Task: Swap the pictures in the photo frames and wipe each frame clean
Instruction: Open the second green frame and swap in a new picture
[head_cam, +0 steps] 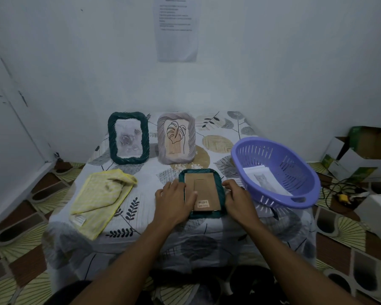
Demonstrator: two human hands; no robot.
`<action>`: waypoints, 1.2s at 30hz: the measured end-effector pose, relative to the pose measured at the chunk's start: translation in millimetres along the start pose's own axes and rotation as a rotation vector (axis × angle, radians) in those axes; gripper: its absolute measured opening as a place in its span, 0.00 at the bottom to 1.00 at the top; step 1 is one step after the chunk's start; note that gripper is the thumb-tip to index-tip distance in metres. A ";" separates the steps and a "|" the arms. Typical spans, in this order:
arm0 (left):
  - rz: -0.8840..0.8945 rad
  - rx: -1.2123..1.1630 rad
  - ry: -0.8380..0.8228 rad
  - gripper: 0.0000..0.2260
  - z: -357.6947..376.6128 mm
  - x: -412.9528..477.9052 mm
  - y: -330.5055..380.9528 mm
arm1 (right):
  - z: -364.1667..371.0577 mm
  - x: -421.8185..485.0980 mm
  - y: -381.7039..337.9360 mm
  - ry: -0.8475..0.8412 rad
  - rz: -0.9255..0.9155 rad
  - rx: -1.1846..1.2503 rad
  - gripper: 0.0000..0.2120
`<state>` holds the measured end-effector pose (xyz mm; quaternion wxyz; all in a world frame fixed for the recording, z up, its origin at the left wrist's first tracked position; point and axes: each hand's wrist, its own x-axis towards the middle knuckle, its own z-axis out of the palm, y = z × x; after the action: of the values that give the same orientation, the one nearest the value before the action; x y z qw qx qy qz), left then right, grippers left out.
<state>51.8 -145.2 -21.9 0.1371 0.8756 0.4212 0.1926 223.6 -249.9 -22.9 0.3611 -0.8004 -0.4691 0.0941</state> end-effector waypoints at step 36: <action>-0.277 -0.416 0.056 0.23 -5.5 18.2 30.4 | 7.2 12.9 -10.1 -0.017 -0.098 -0.176 0.18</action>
<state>80.5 -148.8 -0.8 0.3277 0.7569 0.4920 0.2786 220.1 -232.8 -18.9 0.2896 -0.8044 -0.5171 0.0416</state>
